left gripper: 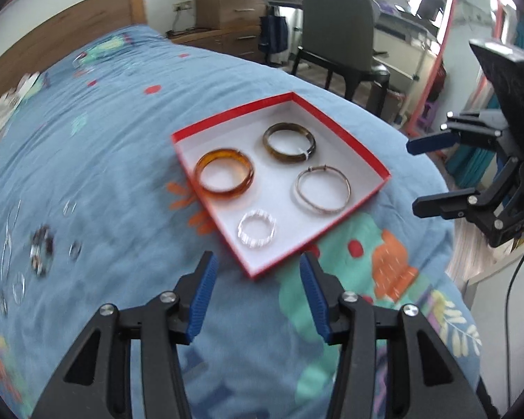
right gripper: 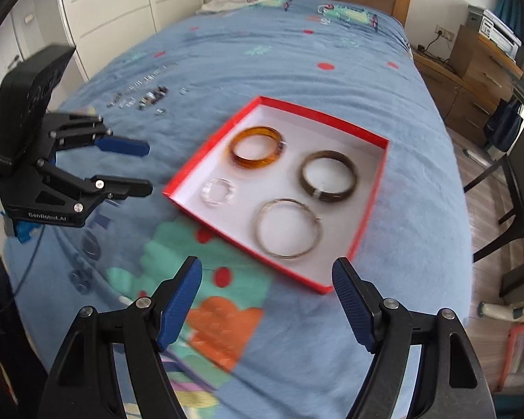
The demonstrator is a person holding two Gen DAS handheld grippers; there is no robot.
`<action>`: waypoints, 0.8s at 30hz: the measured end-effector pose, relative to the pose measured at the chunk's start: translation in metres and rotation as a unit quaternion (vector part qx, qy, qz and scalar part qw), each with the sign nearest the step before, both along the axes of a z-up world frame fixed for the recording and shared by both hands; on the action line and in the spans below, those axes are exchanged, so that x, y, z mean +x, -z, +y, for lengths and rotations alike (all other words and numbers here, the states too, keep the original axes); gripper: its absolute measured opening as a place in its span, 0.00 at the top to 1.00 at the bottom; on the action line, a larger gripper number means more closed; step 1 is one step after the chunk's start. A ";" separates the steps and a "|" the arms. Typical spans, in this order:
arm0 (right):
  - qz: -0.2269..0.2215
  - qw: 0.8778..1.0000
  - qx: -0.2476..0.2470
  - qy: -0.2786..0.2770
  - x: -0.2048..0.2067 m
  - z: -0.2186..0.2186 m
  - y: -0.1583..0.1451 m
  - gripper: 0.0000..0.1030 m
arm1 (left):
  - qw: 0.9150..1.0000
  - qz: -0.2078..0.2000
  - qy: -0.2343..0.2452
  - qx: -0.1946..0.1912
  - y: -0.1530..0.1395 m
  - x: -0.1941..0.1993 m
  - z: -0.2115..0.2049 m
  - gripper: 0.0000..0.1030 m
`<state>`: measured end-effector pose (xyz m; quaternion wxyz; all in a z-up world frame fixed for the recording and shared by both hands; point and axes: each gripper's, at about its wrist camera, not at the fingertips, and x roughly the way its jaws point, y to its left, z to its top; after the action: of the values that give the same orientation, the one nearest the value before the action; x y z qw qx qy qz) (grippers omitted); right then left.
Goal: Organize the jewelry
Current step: 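Withdraw both tools and move them toward the small rings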
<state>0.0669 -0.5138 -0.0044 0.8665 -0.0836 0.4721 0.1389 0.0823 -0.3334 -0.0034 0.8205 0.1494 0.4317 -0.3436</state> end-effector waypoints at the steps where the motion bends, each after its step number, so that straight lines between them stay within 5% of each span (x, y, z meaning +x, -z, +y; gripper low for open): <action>1: -0.003 1.000 0.004 -0.002 -0.003 0.004 -0.001 0.26 | 1.000 0.000 -0.012 -0.003 -0.001 -0.006 0.012 0.54; 10: -0.026 0.999 0.025 -0.034 -0.022 0.071 -0.007 0.26 | 0.993 -0.007 -0.122 0.001 -0.008 -0.026 0.127 0.54; 24: -0.057 0.996 0.035 -0.063 -0.004 0.155 -0.020 0.30 | 0.956 -0.039 -0.289 -0.008 -0.021 -0.030 0.284 0.54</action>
<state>0.0633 -0.3588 0.0158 0.8841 -0.0904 0.4101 0.2051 0.0525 -0.0495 0.0178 0.9020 0.0248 0.4216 -0.0892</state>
